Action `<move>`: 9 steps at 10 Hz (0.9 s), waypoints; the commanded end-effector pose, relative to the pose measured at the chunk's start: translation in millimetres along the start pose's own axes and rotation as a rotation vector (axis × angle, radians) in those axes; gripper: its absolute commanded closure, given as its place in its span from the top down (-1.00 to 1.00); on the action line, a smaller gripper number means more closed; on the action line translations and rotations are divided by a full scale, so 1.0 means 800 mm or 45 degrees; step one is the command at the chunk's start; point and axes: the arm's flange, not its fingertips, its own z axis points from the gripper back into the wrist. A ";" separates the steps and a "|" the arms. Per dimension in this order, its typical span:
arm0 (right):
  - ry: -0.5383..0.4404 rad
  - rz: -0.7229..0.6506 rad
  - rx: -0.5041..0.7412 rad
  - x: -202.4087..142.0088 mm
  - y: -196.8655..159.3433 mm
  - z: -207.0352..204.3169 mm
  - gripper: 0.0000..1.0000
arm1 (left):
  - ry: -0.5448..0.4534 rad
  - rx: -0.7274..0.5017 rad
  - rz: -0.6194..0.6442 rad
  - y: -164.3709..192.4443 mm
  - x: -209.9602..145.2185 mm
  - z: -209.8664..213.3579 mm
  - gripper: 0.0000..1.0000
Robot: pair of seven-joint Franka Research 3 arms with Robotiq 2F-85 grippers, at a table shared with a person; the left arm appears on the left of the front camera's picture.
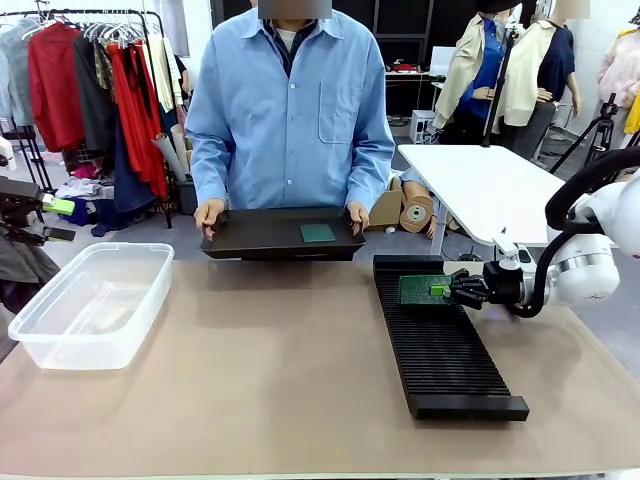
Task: Sort PCBs into racks and boxes based on the side picked up.
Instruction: If the short side of the Blank PCB is picked up, insert it into the PCB Rack ; if the long side is picked up, place it in the Organizing box.
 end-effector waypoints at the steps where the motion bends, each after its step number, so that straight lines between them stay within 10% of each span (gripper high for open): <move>1: 0.098 0.029 0.003 -0.016 -0.012 -0.001 -0.88 | -0.003 -0.001 -0.002 -0.001 0.000 0.000 1.00; 4: 0.100 -0.004 0.006 -0.025 -0.014 -0.002 -0.50 | -0.003 -0.001 -0.002 -0.001 0.000 0.000 1.00; 8: 0.017 -0.007 0.031 -0.009 -0.007 0.005 0.94 | -0.003 -0.001 -0.002 -0.001 0.000 0.000 1.00; 9: 0.010 -0.012 0.039 -0.005 -0.007 0.005 1.00 | -0.003 -0.001 -0.002 -0.001 0.000 0.000 1.00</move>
